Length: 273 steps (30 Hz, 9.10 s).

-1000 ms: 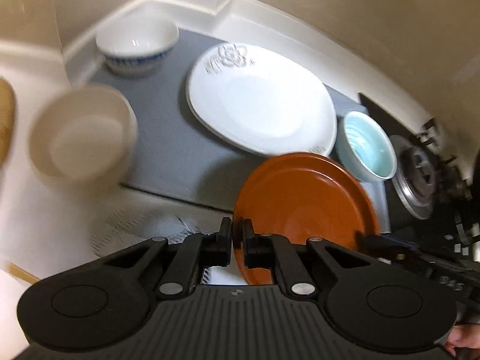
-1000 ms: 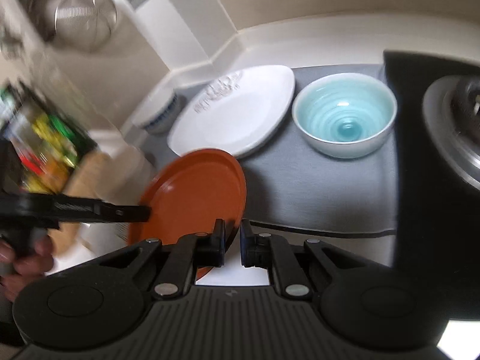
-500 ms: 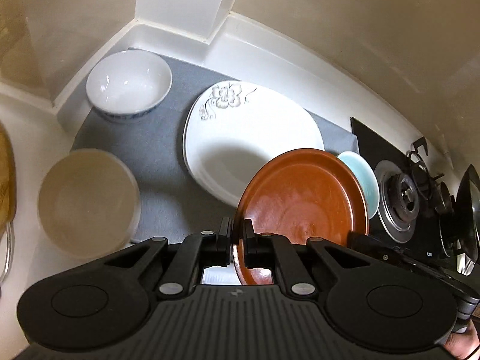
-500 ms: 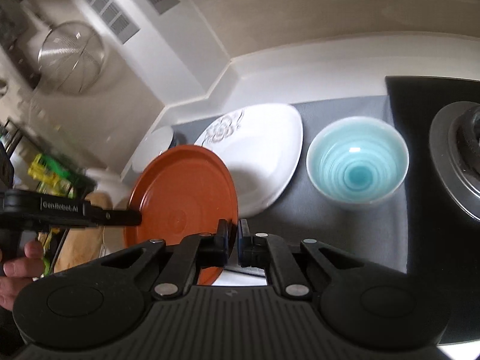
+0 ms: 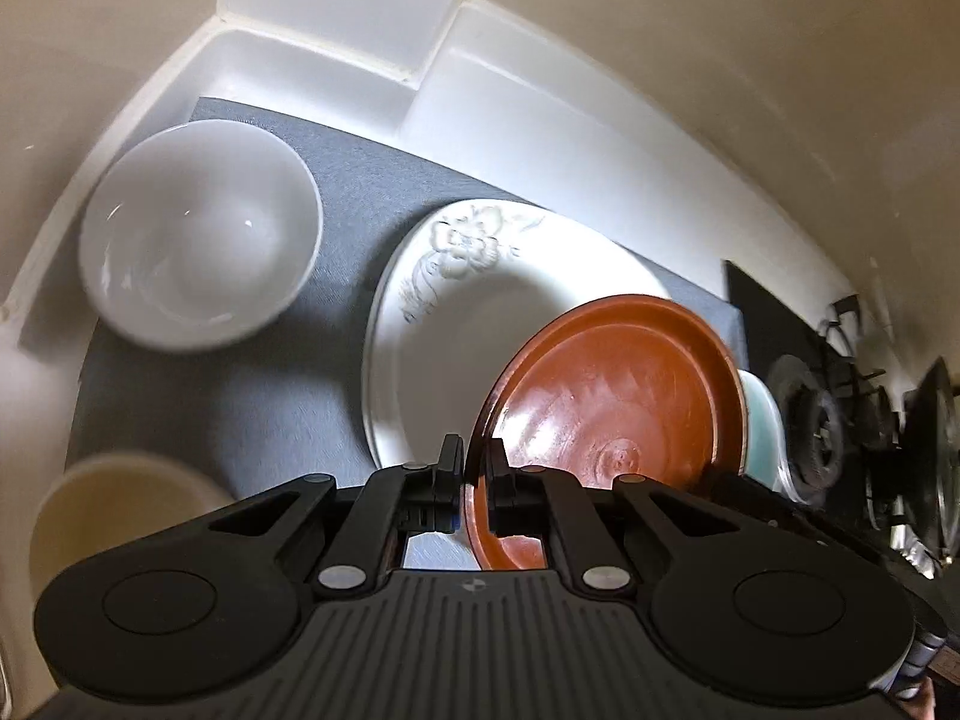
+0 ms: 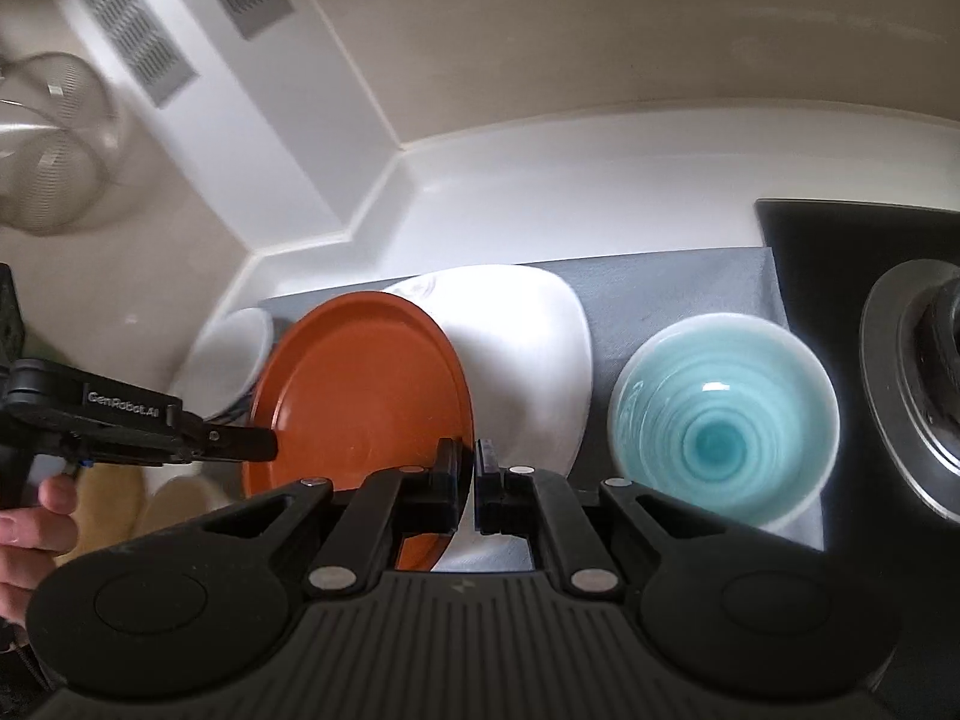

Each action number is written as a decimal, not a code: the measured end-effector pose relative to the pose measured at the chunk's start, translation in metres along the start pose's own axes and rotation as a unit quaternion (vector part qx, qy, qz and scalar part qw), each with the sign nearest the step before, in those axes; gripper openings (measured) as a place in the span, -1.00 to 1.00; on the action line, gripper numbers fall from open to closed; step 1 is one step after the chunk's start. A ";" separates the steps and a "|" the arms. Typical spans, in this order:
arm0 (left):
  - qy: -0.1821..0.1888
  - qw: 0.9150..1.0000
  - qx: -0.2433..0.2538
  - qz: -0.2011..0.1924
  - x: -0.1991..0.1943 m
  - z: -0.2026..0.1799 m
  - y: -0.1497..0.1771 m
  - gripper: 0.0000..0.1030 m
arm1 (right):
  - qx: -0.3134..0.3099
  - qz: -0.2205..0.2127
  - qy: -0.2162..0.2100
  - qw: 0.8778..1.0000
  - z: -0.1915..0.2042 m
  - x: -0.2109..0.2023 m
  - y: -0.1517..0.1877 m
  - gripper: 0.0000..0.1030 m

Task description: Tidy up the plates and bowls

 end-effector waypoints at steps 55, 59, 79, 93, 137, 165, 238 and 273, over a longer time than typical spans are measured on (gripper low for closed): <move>-0.062 0.983 -0.073 -0.157 -0.032 0.141 -0.018 -0.57 | -0.064 0.028 -0.073 0.995 0.158 0.133 -0.026 0.18; -0.051 0.983 -0.088 -0.153 -0.026 0.144 -0.025 -0.62 | -0.073 0.048 -0.061 0.994 0.162 0.155 -0.027 -0.17; -0.009 0.985 -0.139 -0.106 -0.019 0.153 -0.012 -0.59 | -0.053 0.106 -0.046 0.992 0.160 0.152 -0.019 -0.57; -0.011 0.984 -0.152 -0.090 -0.023 0.148 -0.006 -0.69 | -0.042 0.096 -0.073 0.992 0.158 0.147 -0.023 -0.72; 0.034 0.978 0.188 0.080 0.062 -0.194 0.000 -0.72 | 0.174 -0.078 0.079 0.979 -0.128 -0.083 -0.018 -0.73; -0.028 0.975 0.191 0.114 0.111 -0.182 0.006 -0.73 | -0.020 0.010 0.171 0.985 -0.134 -0.013 -0.005 -0.81; -0.018 0.988 0.115 0.104 0.048 -0.145 0.113 -0.55 | 0.222 0.067 -0.025 0.972 -0.118 -0.062 0.082 -0.43; -0.090 0.984 -0.126 0.091 -0.074 0.139 0.082 -0.55 | -0.029 0.175 -0.077 0.981 0.188 0.081 0.078 -0.50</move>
Point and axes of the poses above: each gripper's, at about its wrist camera, not at the fingertips, and x roughly the way its jaws point, z to its left, y to its underside, the point moved 7 cm from there along x, roughly the way its jaws point, and after that the axes turned 1 degree about x, right-handed, at the moved point
